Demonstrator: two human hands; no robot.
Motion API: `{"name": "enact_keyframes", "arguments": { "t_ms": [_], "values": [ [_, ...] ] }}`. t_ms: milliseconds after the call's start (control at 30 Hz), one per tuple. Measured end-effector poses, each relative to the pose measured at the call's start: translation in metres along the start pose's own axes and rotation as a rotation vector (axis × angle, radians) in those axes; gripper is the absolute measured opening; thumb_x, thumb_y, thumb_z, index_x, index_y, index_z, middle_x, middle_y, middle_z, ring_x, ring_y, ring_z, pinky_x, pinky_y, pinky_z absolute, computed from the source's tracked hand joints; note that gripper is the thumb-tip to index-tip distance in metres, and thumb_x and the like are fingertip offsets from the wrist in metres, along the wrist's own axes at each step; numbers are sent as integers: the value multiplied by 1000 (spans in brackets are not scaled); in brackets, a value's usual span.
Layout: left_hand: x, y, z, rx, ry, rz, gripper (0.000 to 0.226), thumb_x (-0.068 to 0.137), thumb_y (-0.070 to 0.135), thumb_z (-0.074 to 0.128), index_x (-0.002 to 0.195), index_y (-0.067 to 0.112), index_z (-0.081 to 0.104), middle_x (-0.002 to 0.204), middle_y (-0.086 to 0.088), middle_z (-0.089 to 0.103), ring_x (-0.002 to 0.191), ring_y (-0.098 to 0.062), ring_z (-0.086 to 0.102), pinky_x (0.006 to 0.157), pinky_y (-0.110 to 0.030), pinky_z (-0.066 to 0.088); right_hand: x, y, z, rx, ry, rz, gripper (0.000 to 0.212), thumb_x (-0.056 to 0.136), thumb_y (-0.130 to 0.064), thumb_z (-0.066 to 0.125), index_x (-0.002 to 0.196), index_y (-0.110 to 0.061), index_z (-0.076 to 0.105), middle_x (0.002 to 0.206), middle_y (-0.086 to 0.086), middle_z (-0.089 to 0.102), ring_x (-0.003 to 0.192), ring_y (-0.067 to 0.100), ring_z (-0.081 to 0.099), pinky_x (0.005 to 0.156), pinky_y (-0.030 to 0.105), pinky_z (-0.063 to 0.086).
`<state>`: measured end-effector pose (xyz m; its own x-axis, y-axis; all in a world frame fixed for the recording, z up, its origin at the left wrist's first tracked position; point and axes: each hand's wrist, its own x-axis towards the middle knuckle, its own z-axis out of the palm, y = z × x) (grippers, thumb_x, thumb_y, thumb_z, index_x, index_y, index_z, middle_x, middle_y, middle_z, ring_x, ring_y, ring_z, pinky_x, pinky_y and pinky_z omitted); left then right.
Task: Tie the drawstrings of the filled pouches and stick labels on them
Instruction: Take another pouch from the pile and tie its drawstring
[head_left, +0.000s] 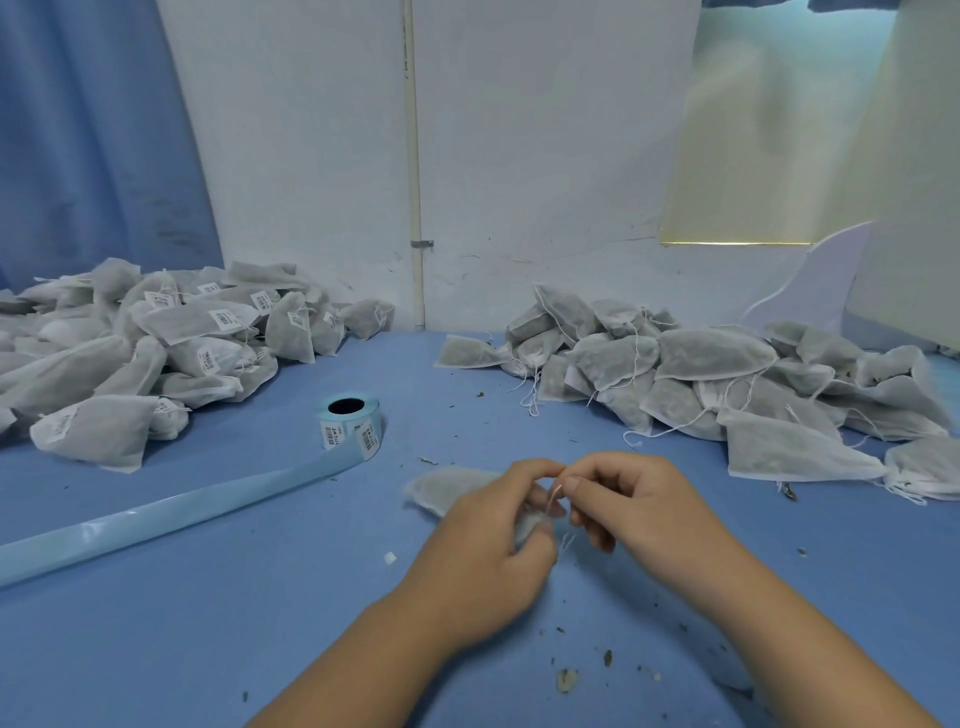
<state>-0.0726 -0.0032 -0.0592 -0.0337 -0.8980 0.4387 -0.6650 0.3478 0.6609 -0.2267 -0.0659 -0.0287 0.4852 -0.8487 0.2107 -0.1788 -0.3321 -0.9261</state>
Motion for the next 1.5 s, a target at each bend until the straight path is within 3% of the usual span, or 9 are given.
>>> {"name": "enact_keyframes", "arguments": {
  "t_ms": [67,167,267,400,533,933,1133,1267,1500],
  "values": [
    [1,-1,3,-114,25,-74,28,93,16,55,109,39,56,80,15,68,71,0,57,68,-10,40,0,0,-1,-13,6,15,17,87,-12,64,73,-15,73,58,-2,61,52,13,52,51,23,43],
    [3,-6,0,-125,63,-142,18,95,19,58,91,36,62,74,8,69,65,-15,57,60,-14,42,2,2,-2,-23,-3,29,19,87,-11,63,73,-17,74,55,-5,59,51,11,50,51,21,43],
    [3,-8,-1,-36,48,-152,21,93,22,60,77,35,61,72,13,65,60,-2,52,59,-12,40,1,4,-2,-97,-1,7,21,87,-14,63,71,-23,74,53,-8,55,50,10,46,53,22,41],
    [4,-7,-2,106,29,-129,10,93,30,59,86,30,64,79,12,66,76,-5,59,73,-26,48,0,6,-1,-175,8,-50,23,87,-13,62,70,-26,71,53,-6,48,52,13,40,56,28,36],
    [4,-4,-5,109,80,-108,11,94,33,58,86,28,64,79,9,66,78,-7,59,75,-35,49,-2,4,-1,-145,28,-99,24,88,-15,62,70,-29,71,55,-7,50,54,12,43,54,26,39],
    [5,-2,-15,140,86,-109,18,94,38,58,78,29,60,73,10,61,70,-6,52,71,-30,46,-1,4,-5,-45,70,-156,24,89,-12,61,72,-25,72,54,-11,53,52,6,49,54,17,42],
    [0,5,-16,-77,-33,-89,21,92,25,63,72,29,65,73,17,68,63,3,54,62,-11,39,2,10,-4,-149,160,-191,20,89,-18,63,75,-29,71,59,-12,57,55,4,48,58,22,44],
    [1,10,-23,-237,-50,-89,9,80,33,62,77,32,70,83,7,72,83,-12,66,78,-25,50,0,8,-1,-365,212,-316,17,89,-14,64,78,-25,70,72,-14,64,69,2,55,64,9,39],
    [0,11,-20,-251,-58,-99,11,79,36,64,79,29,72,88,0,72,95,-21,65,86,-36,50,-2,11,11,-427,291,-422,13,90,-8,63,82,-18,68,76,-12,63,78,1,54,66,10,38]
  ]
}}
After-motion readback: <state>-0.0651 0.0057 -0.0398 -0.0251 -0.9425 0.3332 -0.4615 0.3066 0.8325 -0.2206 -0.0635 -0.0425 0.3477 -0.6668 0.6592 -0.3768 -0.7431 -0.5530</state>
